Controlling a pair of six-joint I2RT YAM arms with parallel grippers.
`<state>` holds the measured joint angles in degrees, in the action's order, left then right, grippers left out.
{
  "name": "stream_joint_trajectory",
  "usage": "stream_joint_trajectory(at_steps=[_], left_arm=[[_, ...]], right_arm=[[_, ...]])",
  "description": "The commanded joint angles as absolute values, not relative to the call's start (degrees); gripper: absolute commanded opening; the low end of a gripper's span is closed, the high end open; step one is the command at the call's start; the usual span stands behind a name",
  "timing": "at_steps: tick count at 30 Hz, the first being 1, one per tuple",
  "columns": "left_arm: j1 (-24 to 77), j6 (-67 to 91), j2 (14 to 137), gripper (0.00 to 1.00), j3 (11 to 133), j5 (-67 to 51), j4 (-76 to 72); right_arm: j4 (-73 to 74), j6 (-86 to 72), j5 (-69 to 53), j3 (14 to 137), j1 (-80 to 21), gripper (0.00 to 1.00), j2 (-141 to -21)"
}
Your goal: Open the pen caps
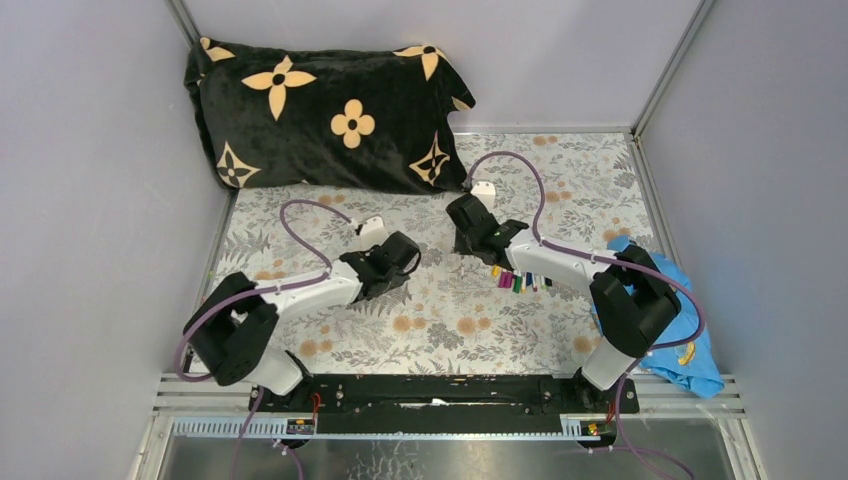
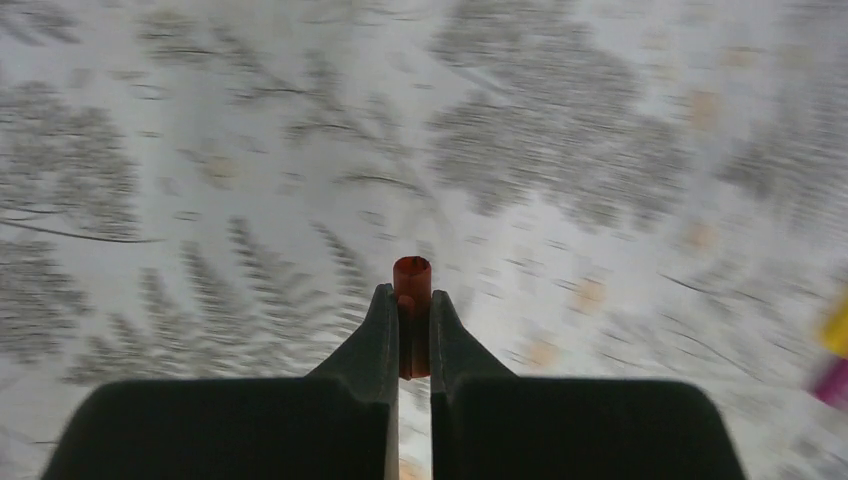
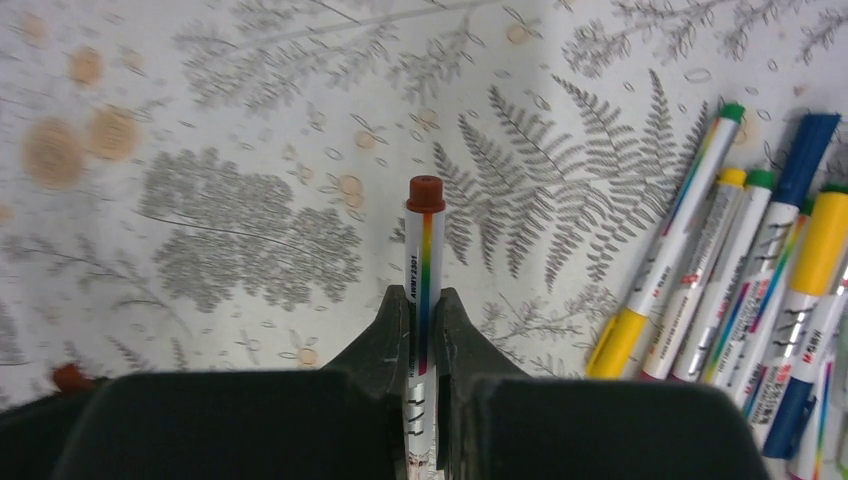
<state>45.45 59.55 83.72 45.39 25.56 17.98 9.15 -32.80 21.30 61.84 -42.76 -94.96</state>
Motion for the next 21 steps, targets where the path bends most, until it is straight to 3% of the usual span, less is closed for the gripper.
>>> stream_joint_trajectory(at_steps=[1, 11, 18, 21], left_arm=[[40.4, 54.9, 86.1, 0.01, 44.4, 27.6, 24.9], [35.2, 48.8, 86.0, 0.29, 42.0, 22.0, 20.4], [34.7, 47.5, 85.9, 0.52, 41.3, 21.5, 19.5], [34.2, 47.0, 85.1, 0.57, 41.0, 21.4, 19.5]], right_arm=[[13.3, -31.2, 25.2, 62.3, -42.2, 0.00, -96.8], [13.5, -32.8, 23.7, 61.2, -40.7, 0.01, -102.1], [13.5, -33.2, 23.4, 61.8, -40.2, 0.17, -104.7], [13.6, -33.4, 23.2, 61.9, -40.2, 0.26, -104.8]])
